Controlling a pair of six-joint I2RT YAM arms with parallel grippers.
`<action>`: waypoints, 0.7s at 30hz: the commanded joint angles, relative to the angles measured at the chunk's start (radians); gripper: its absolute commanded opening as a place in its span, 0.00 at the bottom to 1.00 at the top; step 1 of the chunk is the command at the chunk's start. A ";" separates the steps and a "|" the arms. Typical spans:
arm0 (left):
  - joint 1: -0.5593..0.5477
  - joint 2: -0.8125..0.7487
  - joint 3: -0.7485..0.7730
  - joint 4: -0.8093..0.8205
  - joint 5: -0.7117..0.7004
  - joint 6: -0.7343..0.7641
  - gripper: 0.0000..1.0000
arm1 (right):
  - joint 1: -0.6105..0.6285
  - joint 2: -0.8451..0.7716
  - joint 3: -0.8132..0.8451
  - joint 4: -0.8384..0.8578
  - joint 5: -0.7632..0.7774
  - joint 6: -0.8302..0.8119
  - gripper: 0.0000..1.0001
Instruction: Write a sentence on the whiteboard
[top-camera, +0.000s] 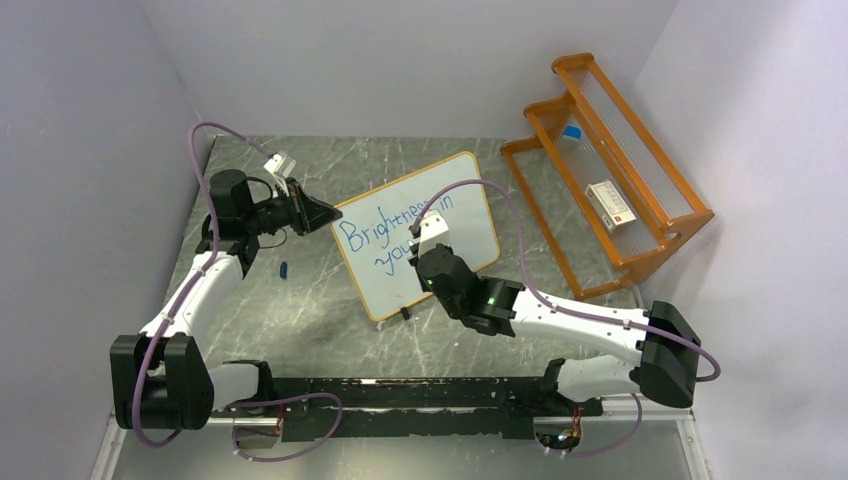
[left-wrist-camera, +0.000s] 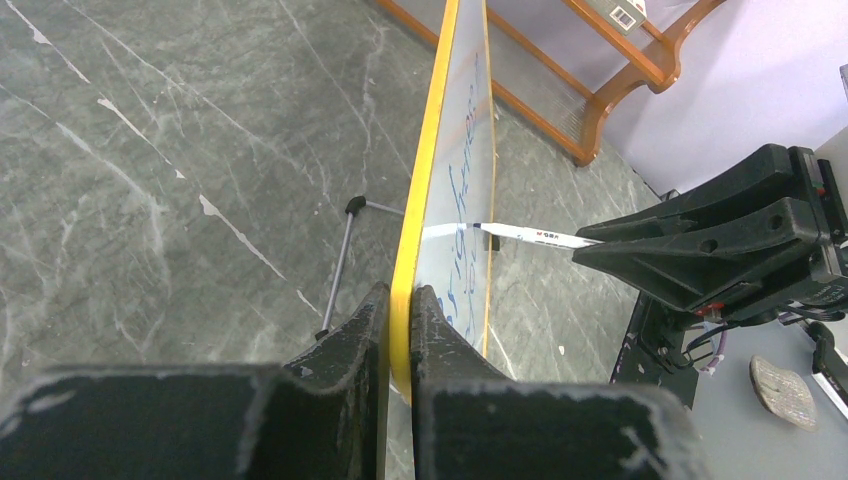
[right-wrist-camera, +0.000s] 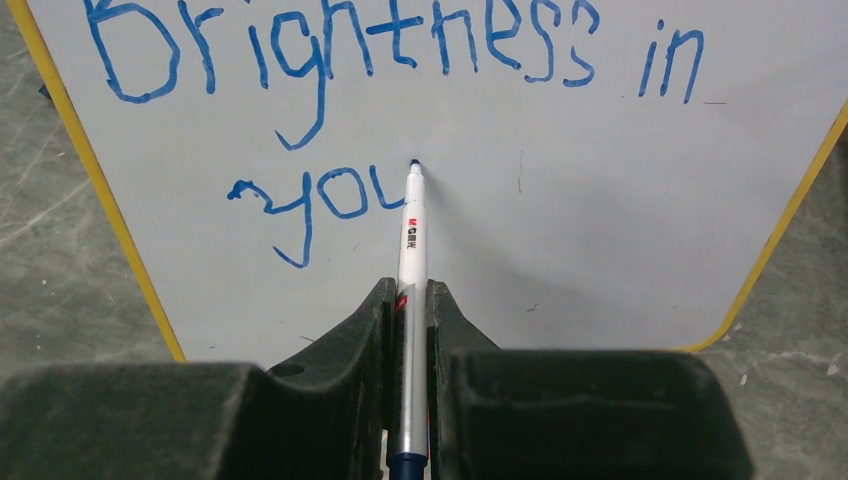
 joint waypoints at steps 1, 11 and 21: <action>-0.023 0.044 -0.029 -0.126 -0.071 0.065 0.05 | -0.008 -0.004 0.011 0.000 0.009 0.013 0.00; -0.023 0.045 -0.030 -0.126 -0.071 0.066 0.05 | -0.007 -0.005 -0.018 -0.051 -0.020 0.044 0.00; -0.023 0.045 -0.029 -0.126 -0.073 0.067 0.05 | -0.008 -0.021 -0.047 -0.084 -0.019 0.070 0.00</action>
